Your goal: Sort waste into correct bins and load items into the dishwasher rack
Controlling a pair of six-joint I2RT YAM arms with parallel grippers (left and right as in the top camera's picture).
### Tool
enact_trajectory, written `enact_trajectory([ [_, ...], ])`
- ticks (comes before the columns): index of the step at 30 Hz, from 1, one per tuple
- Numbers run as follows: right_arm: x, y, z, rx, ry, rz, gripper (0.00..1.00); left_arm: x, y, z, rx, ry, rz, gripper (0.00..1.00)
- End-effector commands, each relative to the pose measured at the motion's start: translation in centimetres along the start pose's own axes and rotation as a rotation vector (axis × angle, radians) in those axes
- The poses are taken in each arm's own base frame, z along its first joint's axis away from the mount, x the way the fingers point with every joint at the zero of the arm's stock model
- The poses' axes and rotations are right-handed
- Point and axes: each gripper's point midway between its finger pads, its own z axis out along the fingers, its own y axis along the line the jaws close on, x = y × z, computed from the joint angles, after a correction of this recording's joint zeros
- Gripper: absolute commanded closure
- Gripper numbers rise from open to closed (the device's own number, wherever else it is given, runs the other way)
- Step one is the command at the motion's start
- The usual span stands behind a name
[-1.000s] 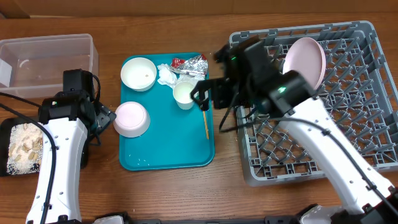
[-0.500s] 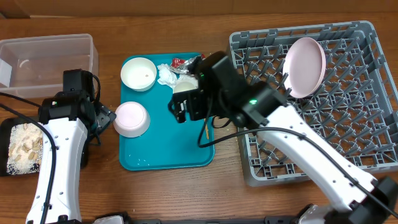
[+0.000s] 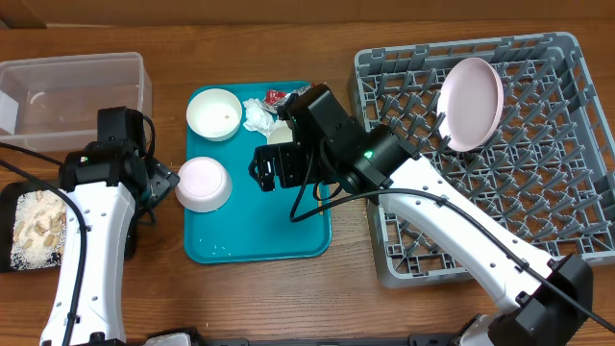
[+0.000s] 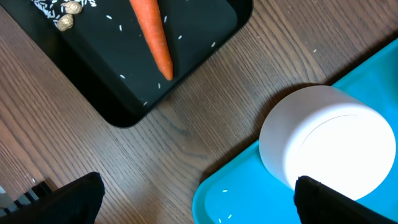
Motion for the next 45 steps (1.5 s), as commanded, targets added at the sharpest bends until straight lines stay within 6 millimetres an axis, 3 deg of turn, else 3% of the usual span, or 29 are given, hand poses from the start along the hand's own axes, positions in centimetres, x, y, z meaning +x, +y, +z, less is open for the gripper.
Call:
enact_trajectory([
  [1,-1.0,-1.0,-0.1,0.064,-0.044,0.009,0.0,-0.4,0.3,0.2,-0.017,-0.011,-0.029,0.0],
  [5,-2.1,-4.2,-0.7,0.214,-0.105,0.031,0.0,-0.4,0.3,0.2,-0.017,-0.011,-0.029,0.0],
  [16,-1.6,-7.5,-1.6,0.345,-0.089,0.056,0.0,-0.5,0.3,0.2,-0.014,-0.014,-0.03,0.0],
  [23,-1.6,-7.6,-1.6,0.352,-0.089,0.056,0.0,-1.9,-1.6,0.1,0.066,-0.067,-0.084,0.0],
  [28,-1.6,-7.6,-1.6,0.352,-0.089,0.056,0.0,1.2,-3.1,-0.2,0.167,0.105,-0.048,0.0],
  [31,-1.6,-7.6,-1.6,0.352,-0.089,0.056,0.0,1.3,-3.3,0.0,0.173,0.105,0.022,0.0],
  [35,-1.6,-7.6,-1.6,0.352,-0.089,0.056,0.0,0.1,-4.6,1.1,0.219,0.079,0.173,0.0],
  [39,-1.6,-7.6,-1.6,0.352,-0.089,0.056,0.0,0.5,-7.6,1.8,0.377,0.126,0.328,0.0],
  [45,-1.6,-7.6,-1.6,0.352,-0.089,0.056,0.0,0.8,-8.7,4.8,0.357,0.17,0.377,0.0],
])
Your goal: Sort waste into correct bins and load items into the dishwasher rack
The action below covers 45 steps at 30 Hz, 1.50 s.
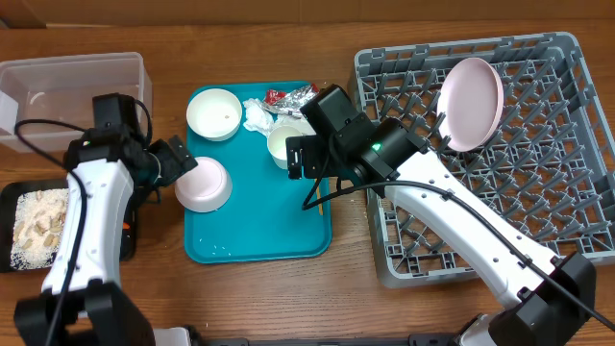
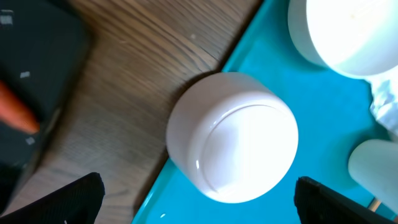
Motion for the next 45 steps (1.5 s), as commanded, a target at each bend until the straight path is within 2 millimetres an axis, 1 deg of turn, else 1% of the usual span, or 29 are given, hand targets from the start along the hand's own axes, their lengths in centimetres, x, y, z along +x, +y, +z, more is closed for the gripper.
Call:
enact_trajectory([
  [1,-0.6,0.0,-0.1,0.007,-0.016,0.0,0.0,0.3,-0.6,2.3,0.03,0.064,0.095,0.0],
  [8,-0.6,0.0,-0.1,0.007,-0.016,0.0,0.0,0.1,-0.4,5.8,0.014,0.108,0.098,0.0],
  [12,-0.6,0.0,-0.1,0.007,-0.016,0.0,0.0,0.3,-0.4,7.0,0.013,0.132,0.1,0.0],
  [20,-0.6,0.0,-0.1,0.007,-0.016,0.0,0.0,1.4,-0.1,9.0,0.014,0.204,0.131,0.0],
  [24,-0.6,0.0,-0.1,0.007,-0.016,0.0,0.0,1.5,-0.4,9.4,0.029,0.213,0.138,0.0],
  [29,-0.6,0.0,-0.1,0.007,-0.016,0.0,0.0,1.9,-1.2,9.3,0.085,0.23,0.173,0.0],
  [34,-0.6,0.0,-0.1,0.007,-0.016,0.0,0.0,2.1,-1.3,9.2,0.092,0.239,0.178,0.0],
  [37,-0.6,0.0,-0.1,0.007,-0.016,0.0,0.0,2.4,-1.7,9.1,0.12,0.25,0.205,0.0],
  [45,-0.6,0.0,-0.1,0.007,-0.016,0.0,0.0,2.9,-1.6,9.0,0.115,0.27,0.202,0.0],
])
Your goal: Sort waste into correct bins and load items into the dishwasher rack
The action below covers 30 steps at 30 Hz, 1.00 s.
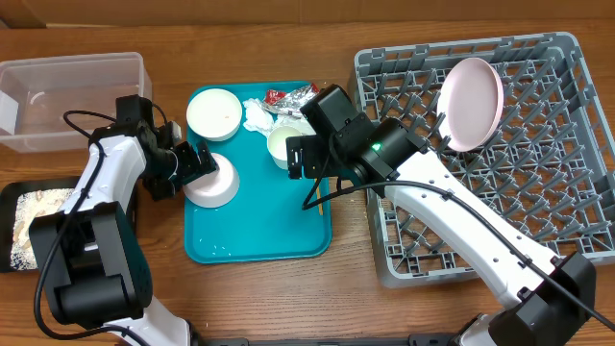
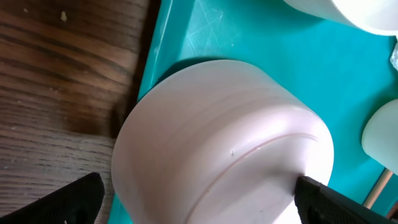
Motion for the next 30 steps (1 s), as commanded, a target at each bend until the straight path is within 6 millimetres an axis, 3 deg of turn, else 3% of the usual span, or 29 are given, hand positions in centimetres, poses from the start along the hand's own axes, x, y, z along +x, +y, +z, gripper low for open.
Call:
enact_trajectory([
  [1,-0.5,0.0,-0.1,0.004,-0.015,0.0,0.0,1.2,1.3,1.4,-0.047,0.06,0.006,0.0],
  [20,-0.5,0.0,-0.1,0.004,-0.015,0.0,0.0,1.1,2.3,1.6,-0.064,0.062,0.014,0.0],
  [25,-0.5,0.0,-0.1,0.004,-0.015,-0.001,0.0,1.3,4.6,1.3,-0.2,0.056,-0.055,0.0],
  [30,-0.5,0.0,-0.1,0.004,-0.015,0.0,0.0,1.2,3.8,1.5,-0.159,0.055,-0.05,0.0],
])
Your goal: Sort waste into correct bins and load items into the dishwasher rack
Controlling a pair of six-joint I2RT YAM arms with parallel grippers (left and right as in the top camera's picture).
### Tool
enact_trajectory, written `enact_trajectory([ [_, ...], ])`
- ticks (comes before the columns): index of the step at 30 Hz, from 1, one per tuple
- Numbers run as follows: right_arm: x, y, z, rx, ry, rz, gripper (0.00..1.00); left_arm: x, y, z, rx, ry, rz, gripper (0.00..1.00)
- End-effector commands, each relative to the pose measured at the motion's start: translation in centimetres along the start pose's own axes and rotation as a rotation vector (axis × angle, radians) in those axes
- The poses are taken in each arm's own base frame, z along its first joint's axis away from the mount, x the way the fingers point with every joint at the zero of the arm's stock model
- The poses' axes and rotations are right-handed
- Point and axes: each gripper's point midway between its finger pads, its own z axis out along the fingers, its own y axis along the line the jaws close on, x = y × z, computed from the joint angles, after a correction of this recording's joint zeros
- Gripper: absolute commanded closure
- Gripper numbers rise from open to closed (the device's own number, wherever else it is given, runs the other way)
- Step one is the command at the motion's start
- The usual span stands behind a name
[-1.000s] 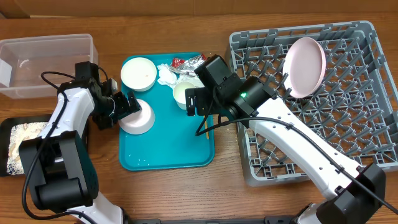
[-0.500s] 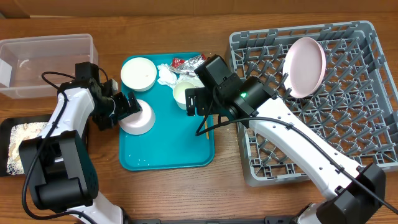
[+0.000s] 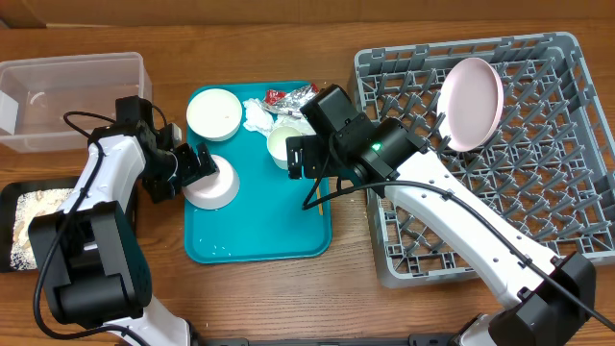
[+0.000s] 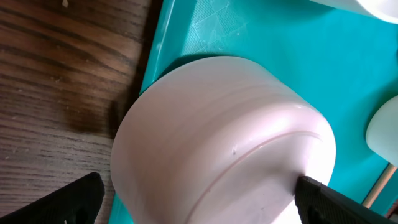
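An upside-down pink bowl [image 3: 211, 183] [image 4: 224, 143] sits at the left edge of the teal tray [image 3: 259, 240] [image 4: 280, 50]. My left gripper [image 3: 197, 173] [image 4: 196, 199] is open and straddles the bowl, one finger at each side of it. My right gripper [image 3: 298, 159] hovers over the tray's upper middle, right beside a small white cup [image 3: 280, 144] [image 4: 382, 124]; its jaws are hidden under the arm. A wooden chopstick [image 3: 317, 192] lies on the tray's right side. A pink plate [image 3: 471, 101] stands in the grey dishwasher rack [image 3: 500, 192].
A white bowl [image 3: 213, 113], crumpled white paper [image 3: 258, 113] and a red-silver wrapper [image 3: 293, 94] lie at the tray's far end. A clear plastic bin [image 3: 72, 91] stands at the back left. A black tray [image 3: 29, 226] of food scraps is at the left edge.
Almost nothing. The pink bowl shows a touch lower in the left wrist view; both arms stand where they were in the overhead view.
My left gripper was first over the bare wood between the black tray and the pink bowl. Then it was above the bowl, and later low around it with a finger on each side, where it stays. My right gripper moved from mid-tray to beside the small cup.
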Motion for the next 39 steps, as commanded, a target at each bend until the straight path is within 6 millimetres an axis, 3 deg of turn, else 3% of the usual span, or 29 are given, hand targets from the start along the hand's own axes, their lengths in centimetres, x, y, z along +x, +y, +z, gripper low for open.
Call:
enact_trajectory([
  [1,-0.5,0.0,-0.1,0.004,-0.015,0.0,0.0,0.8,3.2,1.6,-0.142,0.035,-0.035,0.0],
  [5,-0.5,0.0,-0.1,0.004,-0.015,0.0,0.0,0.9,2.8,1.7,-0.115,0.04,-0.012,0.01],
  [6,-0.5,0.0,-0.1,0.004,-0.015,0.0,0.0,0.9,2.8,1.7,-0.116,0.041,-0.012,0.05],
  [8,-0.5,0.0,-0.1,0.004,-0.015,0.0,0.0,1.0,2.8,1.7,-0.117,0.046,-0.014,0.27],
  [9,-0.5,0.0,-0.1,0.004,-0.015,0.0,0.0,1.1,2.8,1.7,-0.118,0.049,-0.014,0.32],
  [17,-0.5,0.0,-0.1,0.004,-0.015,0.0,0.0,1.5,2.7,1.2,-0.114,0.057,-0.021,0.36],
  [28,-0.5,0.0,-0.1,0.004,-0.015,0.0,0.0,2.0,1.2,-1.9,-0.072,0.014,-0.003,0.79],
  [34,-0.5,0.0,-0.1,0.004,-0.015,0.0,0.0,2.1,-0.2,-2.5,-0.001,0.009,0.028,0.83],
  [39,-0.5,0.0,-0.1,0.004,-0.015,0.0,0.0,0.0,-0.7,-2.6,0.016,-0.073,0.061,0.81],
])
